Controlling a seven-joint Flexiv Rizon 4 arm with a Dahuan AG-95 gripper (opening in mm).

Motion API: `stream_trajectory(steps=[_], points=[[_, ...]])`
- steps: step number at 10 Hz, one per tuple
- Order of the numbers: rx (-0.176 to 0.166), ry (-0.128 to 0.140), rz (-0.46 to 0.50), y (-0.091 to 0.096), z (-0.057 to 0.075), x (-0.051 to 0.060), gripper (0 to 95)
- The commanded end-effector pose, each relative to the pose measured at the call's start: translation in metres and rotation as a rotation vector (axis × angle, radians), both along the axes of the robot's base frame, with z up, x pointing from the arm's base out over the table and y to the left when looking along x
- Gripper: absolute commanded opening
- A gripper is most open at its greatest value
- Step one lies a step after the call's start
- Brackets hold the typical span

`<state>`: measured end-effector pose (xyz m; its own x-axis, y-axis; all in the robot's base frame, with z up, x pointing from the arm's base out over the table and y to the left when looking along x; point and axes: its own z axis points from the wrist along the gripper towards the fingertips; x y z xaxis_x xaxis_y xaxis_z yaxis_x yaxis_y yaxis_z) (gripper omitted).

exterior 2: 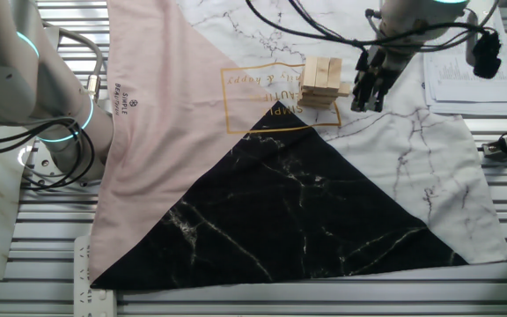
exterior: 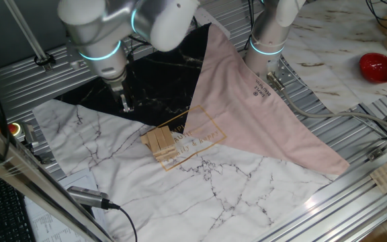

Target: Play Jenga

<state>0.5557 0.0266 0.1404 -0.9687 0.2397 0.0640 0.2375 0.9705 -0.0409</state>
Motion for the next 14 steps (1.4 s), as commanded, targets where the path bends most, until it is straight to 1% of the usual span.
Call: stream_trajectory(steps=[1,2,3,4,5,6,8,9,12,13,14], points=[[-0.003,0.009,-0.012,0.012,-0.002,0.004,0.0],[-0.005,0.007,-0.015,0.019,-0.003,0.006,0.0],[-0.016,0.003,-0.012,0.024,-0.002,0.01,0.0],[-0.017,-0.007,-0.015,0.025,-0.001,0.012,0.0],[-0.017,-0.031,-0.016,0.026,0.002,0.016,0.0],[-0.012,-0.014,-0.017,0.028,0.003,0.019,0.0],[-0.009,0.0,0.007,0.028,0.003,0.019,0.0],[-0.012,0.008,0.018,0.028,0.003,0.019,0.0],[-0.011,0.007,0.024,0.028,0.003,0.02,0.0],[-0.013,0.021,0.015,0.028,0.002,0.02,0.0],[-0.013,0.021,0.015,0.028,0.002,0.02,0.0]])
